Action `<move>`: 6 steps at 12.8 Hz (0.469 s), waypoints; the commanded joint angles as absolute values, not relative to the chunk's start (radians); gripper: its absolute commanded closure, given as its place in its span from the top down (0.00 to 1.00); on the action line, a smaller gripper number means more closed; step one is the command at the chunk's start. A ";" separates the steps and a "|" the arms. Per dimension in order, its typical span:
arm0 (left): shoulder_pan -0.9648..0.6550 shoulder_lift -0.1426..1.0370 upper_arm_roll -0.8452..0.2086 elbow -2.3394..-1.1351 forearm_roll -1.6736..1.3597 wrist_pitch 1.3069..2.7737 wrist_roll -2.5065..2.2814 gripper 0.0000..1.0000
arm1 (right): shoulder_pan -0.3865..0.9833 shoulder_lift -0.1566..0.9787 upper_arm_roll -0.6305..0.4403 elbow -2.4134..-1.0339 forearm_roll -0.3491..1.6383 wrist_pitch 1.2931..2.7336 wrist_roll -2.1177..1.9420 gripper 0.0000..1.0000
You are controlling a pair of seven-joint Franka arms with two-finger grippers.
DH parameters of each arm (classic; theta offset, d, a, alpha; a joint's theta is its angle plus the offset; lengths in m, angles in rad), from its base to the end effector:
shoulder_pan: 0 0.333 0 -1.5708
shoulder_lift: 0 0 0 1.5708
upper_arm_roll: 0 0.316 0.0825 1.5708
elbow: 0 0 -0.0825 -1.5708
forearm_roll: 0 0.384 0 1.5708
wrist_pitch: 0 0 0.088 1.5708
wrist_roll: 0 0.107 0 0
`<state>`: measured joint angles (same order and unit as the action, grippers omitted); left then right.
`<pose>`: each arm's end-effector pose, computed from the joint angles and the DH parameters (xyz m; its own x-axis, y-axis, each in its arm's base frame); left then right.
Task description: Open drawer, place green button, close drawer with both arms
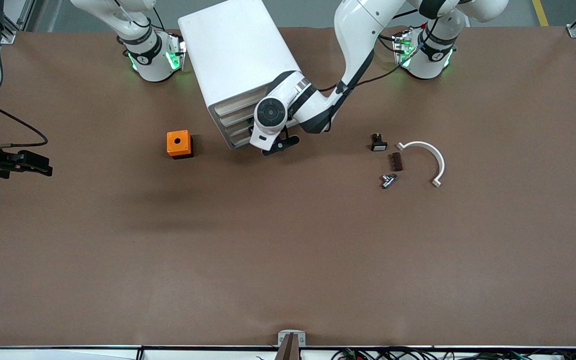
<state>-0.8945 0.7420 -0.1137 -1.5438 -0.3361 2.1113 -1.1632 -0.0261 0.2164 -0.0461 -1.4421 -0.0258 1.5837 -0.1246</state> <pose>0.3636 -0.5853 0.2058 0.8567 0.3530 -0.3762 0.3575 -0.9320 -0.0605 0.6163 -0.0444 0.5594 0.9955 0.0532 -0.0784 0.0554 -0.9981 0.0260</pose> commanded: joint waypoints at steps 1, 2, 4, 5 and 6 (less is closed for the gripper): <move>-0.891 0.652 -0.045 -1.572 -0.235 2.102 -1.160 1.00 | -0.040 0.210 -0.032 -1.393 -0.044 1.551 -0.104 1.00; -0.855 0.629 -0.035 -1.572 -0.195 2.100 -1.155 1.00 | -0.040 0.207 -0.034 -1.385 -0.044 1.549 -0.104 1.00; -0.792 0.582 -0.035 -1.571 -0.074 2.092 -1.129 1.00 | -0.044 0.204 -0.038 -1.370 -0.048 1.493 -0.103 1.00; -0.749 0.554 -0.037 -1.572 -0.054 2.092 -1.093 1.00 | -0.044 0.204 -0.037 -1.336 -0.052 1.485 -0.104 1.00; -0.706 0.529 -0.035 -1.572 -0.055 2.079 -1.016 1.00 | -0.044 0.203 -0.038 -1.322 -0.054 1.485 -0.106 1.00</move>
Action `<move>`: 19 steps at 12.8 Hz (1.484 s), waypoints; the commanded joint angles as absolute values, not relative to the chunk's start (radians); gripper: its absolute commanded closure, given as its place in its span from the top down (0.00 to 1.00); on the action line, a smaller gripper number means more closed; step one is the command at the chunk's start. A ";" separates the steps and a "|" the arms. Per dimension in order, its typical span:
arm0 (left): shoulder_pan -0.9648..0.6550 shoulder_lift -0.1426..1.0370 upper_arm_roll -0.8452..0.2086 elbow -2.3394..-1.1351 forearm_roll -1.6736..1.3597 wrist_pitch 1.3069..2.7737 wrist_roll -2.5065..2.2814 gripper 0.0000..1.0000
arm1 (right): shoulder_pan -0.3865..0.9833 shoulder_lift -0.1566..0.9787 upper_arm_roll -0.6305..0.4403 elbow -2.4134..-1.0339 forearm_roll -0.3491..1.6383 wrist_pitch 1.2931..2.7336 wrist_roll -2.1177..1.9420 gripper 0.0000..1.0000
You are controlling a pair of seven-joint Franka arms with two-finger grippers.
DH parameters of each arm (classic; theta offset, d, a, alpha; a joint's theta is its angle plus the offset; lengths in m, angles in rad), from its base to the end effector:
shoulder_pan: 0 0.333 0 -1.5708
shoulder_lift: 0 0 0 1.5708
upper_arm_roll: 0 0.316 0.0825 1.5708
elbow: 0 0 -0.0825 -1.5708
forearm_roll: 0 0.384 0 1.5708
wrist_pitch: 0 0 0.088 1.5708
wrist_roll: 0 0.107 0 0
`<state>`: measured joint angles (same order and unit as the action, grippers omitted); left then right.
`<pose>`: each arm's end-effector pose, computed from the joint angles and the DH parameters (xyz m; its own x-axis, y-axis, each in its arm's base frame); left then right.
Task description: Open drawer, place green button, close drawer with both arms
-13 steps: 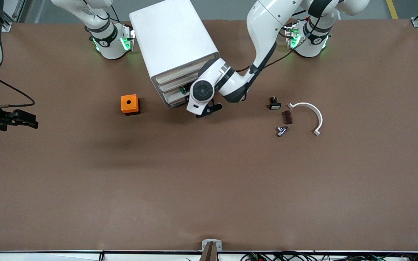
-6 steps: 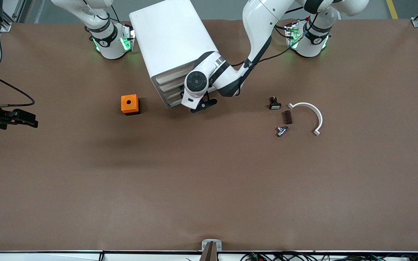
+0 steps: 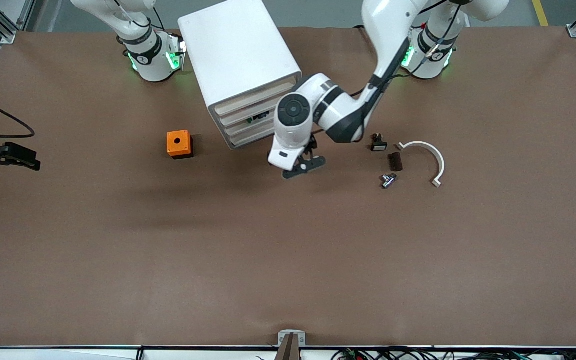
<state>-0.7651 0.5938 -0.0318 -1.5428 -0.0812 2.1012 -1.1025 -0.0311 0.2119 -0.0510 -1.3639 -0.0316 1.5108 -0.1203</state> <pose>0.4873 -0.4995 0.3029 0.9343 0.3440 -0.0937 0.3460 -0.9382 0.0056 0.6103 -0.0503 0.5929 0.9969 0.0368 -0.0692 0.0393 -0.9986 0.0342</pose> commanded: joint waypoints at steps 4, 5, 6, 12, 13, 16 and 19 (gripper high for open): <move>-0.537 0.430 -0.035 -1.575 -0.052 1.924 -0.800 1.00 | -0.052 0.177 -0.040 -1.330 -0.034 1.387 -0.101 1.00; -0.493 0.398 -0.034 -1.574 -0.051 1.889 -0.783 1.00 | -0.083 0.161 -0.040 -1.335 0.000 1.379 -0.101 1.00; -0.451 0.358 -0.035 -1.574 -0.046 1.864 -0.772 1.00 | -0.098 0.134 -0.043 -1.366 0.043 1.367 -0.103 1.00; -0.235 0.141 -0.034 -1.572 -0.035 1.678 -0.563 1.00 | -0.083 0.008 -0.037 -1.512 0.029 1.442 -0.113 1.00; -0.204 0.111 -0.035 -1.572 -0.022 1.660 -0.563 1.00 | -0.054 -0.023 -0.037 -1.557 0.011 1.475 -0.112 1.00; -0.148 0.031 -0.035 -1.569 0.038 1.617 -0.439 1.00 | -0.044 -0.075 -0.040 -1.644 -0.003 1.554 -0.109 1.00; -0.080 -0.014 -0.035 -1.568 0.037 1.562 -0.295 1.00 | -0.048 -0.078 -0.043 -1.644 -0.002 1.560 -0.107 1.00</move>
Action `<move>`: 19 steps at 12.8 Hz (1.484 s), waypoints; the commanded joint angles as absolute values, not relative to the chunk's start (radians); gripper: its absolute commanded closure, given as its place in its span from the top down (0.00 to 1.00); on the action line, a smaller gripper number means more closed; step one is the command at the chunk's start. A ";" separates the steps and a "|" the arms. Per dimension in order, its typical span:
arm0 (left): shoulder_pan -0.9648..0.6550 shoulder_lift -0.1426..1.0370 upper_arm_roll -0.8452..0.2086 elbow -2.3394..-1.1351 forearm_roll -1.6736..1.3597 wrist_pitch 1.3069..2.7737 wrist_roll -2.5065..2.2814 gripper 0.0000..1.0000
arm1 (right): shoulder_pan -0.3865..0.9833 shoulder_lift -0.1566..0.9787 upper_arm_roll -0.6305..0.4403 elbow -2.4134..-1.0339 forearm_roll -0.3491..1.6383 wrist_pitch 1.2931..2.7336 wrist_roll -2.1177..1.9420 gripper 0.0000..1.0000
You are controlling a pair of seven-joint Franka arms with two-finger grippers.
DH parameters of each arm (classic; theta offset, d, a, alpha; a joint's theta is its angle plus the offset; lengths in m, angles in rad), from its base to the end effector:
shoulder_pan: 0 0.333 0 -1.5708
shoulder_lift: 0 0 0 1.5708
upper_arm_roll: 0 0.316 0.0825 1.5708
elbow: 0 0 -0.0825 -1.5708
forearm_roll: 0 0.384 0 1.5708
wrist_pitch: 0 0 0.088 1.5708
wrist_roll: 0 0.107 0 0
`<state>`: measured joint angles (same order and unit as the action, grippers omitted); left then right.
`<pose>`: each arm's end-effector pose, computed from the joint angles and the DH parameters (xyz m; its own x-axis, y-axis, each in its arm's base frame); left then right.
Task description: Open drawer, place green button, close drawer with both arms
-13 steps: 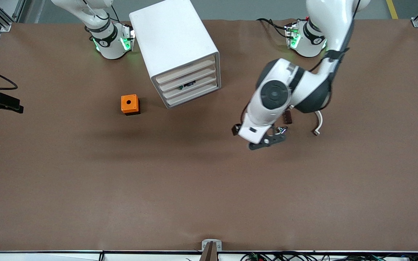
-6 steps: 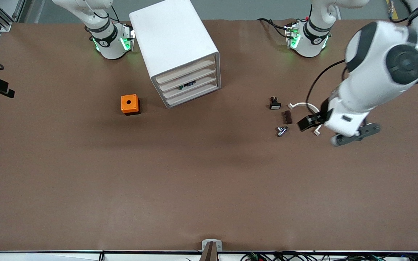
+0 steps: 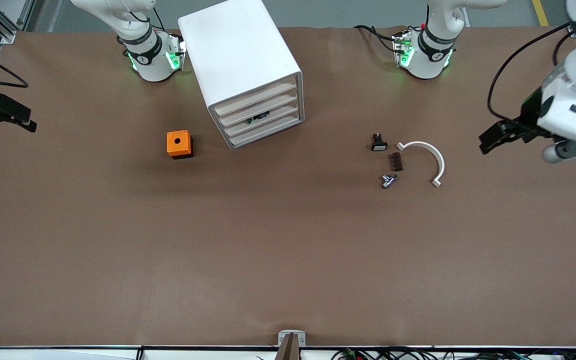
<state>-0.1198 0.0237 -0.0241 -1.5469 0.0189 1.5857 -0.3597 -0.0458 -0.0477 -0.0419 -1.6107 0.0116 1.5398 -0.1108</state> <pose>0.5580 -0.0787 0.6239 0.9767 0.2138 0.0206 0.2141 -0.9767 -0.0118 0.5342 -0.0463 0.6290 0.9995 0.0236 -0.0216 0.0232 -0.9996 -0.0161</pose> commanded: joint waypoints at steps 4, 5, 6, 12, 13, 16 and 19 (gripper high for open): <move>-0.046 -0.024 -0.031 -1.532 0.035 1.494 -0.210 1.00 | -0.052 -0.091 -0.046 -1.644 0.003 1.562 -0.107 1.00; -0.035 -0.034 -0.031 -1.534 0.031 1.494 -0.189 1.00 | -0.051 -0.091 -0.046 -1.646 0.002 1.560 -0.109 1.00; -0.031 -0.046 -0.032 -1.539 0.026 1.493 -0.169 1.00 | -0.052 -0.091 -0.046 -1.646 0.003 1.562 -0.112 1.00; 0.005 -0.109 -0.043 -1.595 0.003 1.477 -0.052 1.00 | -0.067 -0.107 -0.046 -1.666 0.003 1.571 -0.117 1.00; 0.003 -0.112 -0.043 -1.597 -0.012 1.477 -0.057 1.00 | -0.066 -0.109 -0.046 -1.667 0.003 1.572 -0.117 1.00; -0.005 -0.124 -0.058 -1.592 -0.020 1.470 -0.061 1.00 | -0.061 -0.152 -0.044 -1.736 0.006 1.614 -0.117 1.00; -0.006 -0.126 -0.077 -1.595 -0.020 1.463 -0.083 1.00 | -0.060 -0.158 -0.043 -1.743 0.011 1.615 -0.117 1.00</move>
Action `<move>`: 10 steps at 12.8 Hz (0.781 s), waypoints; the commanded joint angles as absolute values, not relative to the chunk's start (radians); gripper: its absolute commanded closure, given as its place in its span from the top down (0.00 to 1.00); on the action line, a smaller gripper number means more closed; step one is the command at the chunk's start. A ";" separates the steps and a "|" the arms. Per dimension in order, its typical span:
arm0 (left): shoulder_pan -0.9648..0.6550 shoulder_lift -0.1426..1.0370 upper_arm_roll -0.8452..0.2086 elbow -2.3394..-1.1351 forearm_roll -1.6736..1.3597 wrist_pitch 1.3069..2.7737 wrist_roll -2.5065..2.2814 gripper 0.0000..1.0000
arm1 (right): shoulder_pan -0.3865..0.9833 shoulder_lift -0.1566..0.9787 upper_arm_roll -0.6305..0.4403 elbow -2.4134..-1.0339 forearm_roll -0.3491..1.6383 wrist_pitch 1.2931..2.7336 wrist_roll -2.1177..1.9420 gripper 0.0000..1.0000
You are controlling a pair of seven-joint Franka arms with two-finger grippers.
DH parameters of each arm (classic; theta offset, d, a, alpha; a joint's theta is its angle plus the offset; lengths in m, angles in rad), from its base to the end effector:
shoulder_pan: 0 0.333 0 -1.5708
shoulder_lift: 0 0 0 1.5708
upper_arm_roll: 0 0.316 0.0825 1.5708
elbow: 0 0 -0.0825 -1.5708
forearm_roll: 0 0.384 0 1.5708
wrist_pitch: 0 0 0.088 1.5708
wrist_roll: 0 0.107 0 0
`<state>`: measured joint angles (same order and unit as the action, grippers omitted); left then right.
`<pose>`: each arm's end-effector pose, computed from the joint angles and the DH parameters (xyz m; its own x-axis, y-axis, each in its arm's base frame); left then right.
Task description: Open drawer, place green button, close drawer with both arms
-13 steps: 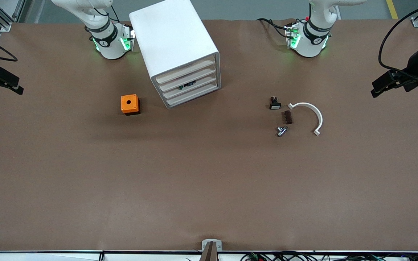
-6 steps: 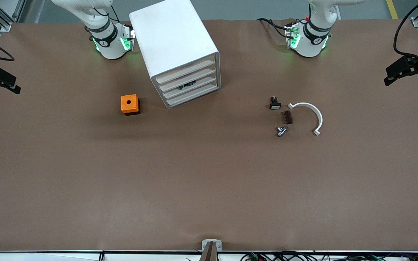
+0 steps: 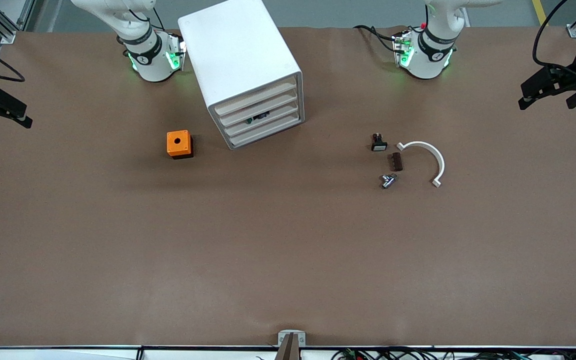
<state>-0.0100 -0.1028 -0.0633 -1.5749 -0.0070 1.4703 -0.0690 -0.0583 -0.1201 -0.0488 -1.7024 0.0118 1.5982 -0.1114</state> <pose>0.5099 -0.0403 0.6685 1.0000 -0.0047 -0.0020 -0.0047 -1.0000 0.0003 0.5157 -0.0558 0.6290 0.9998 0.0042 0.0176 0.0045 -0.9999 -0.0158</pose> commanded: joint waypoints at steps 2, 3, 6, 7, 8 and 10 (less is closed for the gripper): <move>-0.003 -0.118 -0.077 -1.592 -0.020 1.463 -0.083 1.00 | -0.060 -0.158 -0.041 -1.743 0.011 1.614 -0.117 1.00; -0.003 -0.115 -0.077 -1.591 -0.020 1.463 -0.081 1.00 | -0.060 -0.160 -0.041 -1.743 0.011 1.614 -0.115 1.00; -0.006 -0.112 -0.078 -1.585 -0.018 1.463 -0.081 1.00 | -0.060 -0.158 -0.040 -1.741 0.015 1.609 -0.115 1.00; -0.008 -0.112 -0.078 -1.582 -0.017 1.463 -0.083 1.00 | -0.060 -0.160 -0.040 -1.741 0.026 1.608 -0.115 1.00; -0.006 -0.110 -0.078 -1.575 -0.015 1.463 -0.081 1.00 | -0.060 -0.160 -0.040 -1.741 0.028 1.606 -0.117 1.00; -0.005 -0.103 -0.078 -1.566 -0.011 1.463 -0.081 1.00 | -0.060 -0.160 -0.040 -1.741 0.028 1.608 -0.117 1.00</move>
